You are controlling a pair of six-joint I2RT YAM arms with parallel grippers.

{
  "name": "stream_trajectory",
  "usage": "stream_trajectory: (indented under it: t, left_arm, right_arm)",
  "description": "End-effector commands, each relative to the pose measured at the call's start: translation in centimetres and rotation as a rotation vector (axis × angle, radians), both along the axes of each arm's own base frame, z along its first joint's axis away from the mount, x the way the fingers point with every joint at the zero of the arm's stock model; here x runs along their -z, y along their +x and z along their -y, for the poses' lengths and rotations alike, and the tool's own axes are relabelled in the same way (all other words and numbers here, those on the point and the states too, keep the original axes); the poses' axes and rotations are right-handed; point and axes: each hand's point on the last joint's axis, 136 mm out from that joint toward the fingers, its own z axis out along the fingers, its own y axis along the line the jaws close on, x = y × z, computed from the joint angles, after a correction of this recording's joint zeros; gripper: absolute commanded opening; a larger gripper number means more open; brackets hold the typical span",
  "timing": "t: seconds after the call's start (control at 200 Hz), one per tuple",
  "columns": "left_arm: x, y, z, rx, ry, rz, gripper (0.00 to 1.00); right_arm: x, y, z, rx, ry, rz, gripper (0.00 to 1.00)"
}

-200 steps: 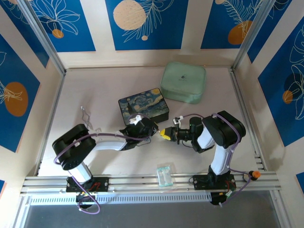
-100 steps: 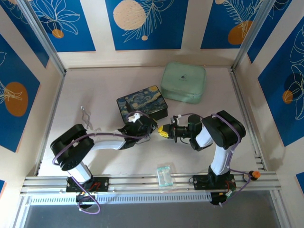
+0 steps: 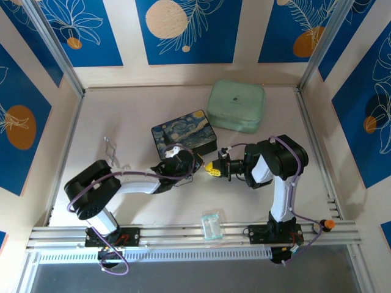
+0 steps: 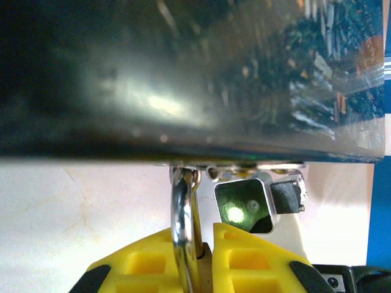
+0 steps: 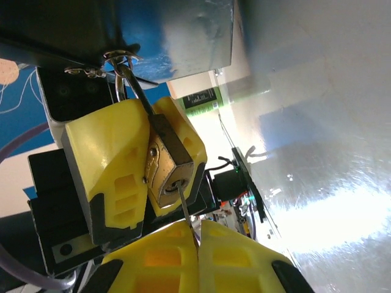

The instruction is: Unlock a padlock with a key

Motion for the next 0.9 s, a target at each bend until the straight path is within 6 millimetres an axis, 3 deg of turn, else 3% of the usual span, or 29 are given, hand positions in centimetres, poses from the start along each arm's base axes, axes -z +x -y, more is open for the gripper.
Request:
stream_trajectory:
  t: [0.0, 0.375, 0.55, 0.66, 0.896]
  left_arm:
    - [-6.9, -1.8, 4.7, 0.16, -0.254, 0.091, 0.0]
    - [-7.2, -1.7, 4.8, 0.148, -0.315, 0.107, 0.0]
    - [-7.0, -1.7, 4.8, 0.153, -0.301, 0.104, 0.0]
    - [-6.1, -1.1, 4.0, 0.127, -0.222, 0.107, 0.0]
    - [-5.0, 0.4, 1.4, 0.06, 0.011, 0.116, 0.0]
  right_arm:
    - [1.3, 1.7, 0.3, 0.072, -0.029, -0.008, 0.0]
    - [2.1, 2.4, 1.3, 0.118, -0.041, -0.038, 0.0]
    - [1.0, 2.6, 1.2, 0.102, -0.023, -0.015, 0.0]
    - [0.9, 2.1, 1.3, 0.103, -0.026, -0.015, 0.0]
    - [3.8, 0.3, 2.7, 0.193, -0.1, -0.081, 0.0]
